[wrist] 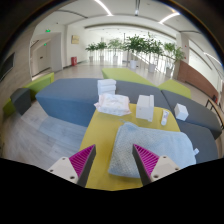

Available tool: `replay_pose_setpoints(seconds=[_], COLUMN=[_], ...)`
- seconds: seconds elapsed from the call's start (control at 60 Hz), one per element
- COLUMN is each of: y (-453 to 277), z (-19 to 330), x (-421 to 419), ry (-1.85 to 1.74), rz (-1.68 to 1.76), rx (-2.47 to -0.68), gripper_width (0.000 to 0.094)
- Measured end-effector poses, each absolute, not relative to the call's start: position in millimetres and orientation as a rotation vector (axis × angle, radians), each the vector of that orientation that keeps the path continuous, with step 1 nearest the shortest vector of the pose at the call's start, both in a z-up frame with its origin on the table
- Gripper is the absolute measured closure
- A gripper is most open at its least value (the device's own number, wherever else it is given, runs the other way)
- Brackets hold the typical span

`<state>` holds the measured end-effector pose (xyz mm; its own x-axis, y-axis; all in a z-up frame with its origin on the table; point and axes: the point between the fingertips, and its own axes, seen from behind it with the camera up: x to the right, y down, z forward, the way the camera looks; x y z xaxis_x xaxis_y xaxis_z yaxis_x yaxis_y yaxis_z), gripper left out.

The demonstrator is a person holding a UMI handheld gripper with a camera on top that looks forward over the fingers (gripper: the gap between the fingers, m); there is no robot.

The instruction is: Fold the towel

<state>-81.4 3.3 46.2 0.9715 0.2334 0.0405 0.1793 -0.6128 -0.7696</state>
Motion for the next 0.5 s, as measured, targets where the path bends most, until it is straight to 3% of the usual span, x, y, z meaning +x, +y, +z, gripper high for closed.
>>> replay_pose_setpoints(seconds=[0.133,0.167,0.267,0.417,0.5], y=[25.5,30.7,29.3,30.4,33.0], z=[-21.9,-20.4,-19.6,-18.9,-17.0], x=[-71.6,-76.4,-72.5,-71.3,-61.8], ry=[-0.31,-0.31,-0.301,-0.262,-0.183], rz=[-0.007,0.026,0.025,0.084,0.111], rx=[-2.329,-2.278,-2.248,-2.246,-2.255], gripper_width=[0.0303,0.0309,0.0467,0.0481,0.0646])
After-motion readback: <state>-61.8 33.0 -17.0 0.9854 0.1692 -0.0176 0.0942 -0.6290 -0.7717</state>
